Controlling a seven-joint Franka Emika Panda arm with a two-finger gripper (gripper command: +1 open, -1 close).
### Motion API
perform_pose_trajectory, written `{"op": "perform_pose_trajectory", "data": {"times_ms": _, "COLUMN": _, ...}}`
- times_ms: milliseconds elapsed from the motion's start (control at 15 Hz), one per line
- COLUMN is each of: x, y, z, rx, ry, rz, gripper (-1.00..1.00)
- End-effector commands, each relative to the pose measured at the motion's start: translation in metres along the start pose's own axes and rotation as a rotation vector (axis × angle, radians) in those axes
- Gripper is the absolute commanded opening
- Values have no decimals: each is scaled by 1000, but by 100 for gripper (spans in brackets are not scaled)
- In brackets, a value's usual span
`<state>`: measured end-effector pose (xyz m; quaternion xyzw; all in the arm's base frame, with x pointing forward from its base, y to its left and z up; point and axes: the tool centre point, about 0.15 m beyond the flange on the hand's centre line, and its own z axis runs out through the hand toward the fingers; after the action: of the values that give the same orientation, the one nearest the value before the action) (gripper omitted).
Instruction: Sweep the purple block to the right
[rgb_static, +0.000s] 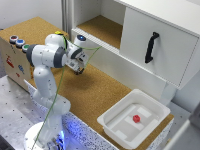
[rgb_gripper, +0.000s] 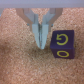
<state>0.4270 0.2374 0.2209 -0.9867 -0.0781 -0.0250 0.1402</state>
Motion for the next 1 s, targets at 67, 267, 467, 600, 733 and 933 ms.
{"op": "perform_pose_trajectory", "data": {"times_ms": 67, "x": 0, "y": 31, "z": 7, "rx": 29, "ry": 22, "rz": 73, "gripper": -100}}
{"op": "perform_pose_trajectory", "data": {"times_ms": 267, "x": -5, "y": 50, "z": 5, "rx": 5, "ry": 18, "rz": 106, "gripper": -100}}
{"op": "perform_pose_trajectory", "data": {"times_ms": 467, "x": -5, "y": 69, "z": -2, "rx": -16, "ry": 28, "rz": 140, "gripper": -100}}
{"op": "perform_pose_trajectory", "data": {"times_ms": 600, "x": -6, "y": 82, "z": -8, "rx": -30, "ry": 34, "rz": 156, "gripper": -100}}
{"op": "perform_pose_trajectory", "data": {"times_ms": 733, "x": -7, "y": 95, "z": -14, "rx": -41, "ry": 39, "rz": 172, "gripper": -100}}
{"op": "perform_pose_trajectory", "data": {"times_ms": 933, "x": -10, "y": 116, "z": -21, "rx": -55, "ry": 42, "rz": 199, "gripper": -100}}
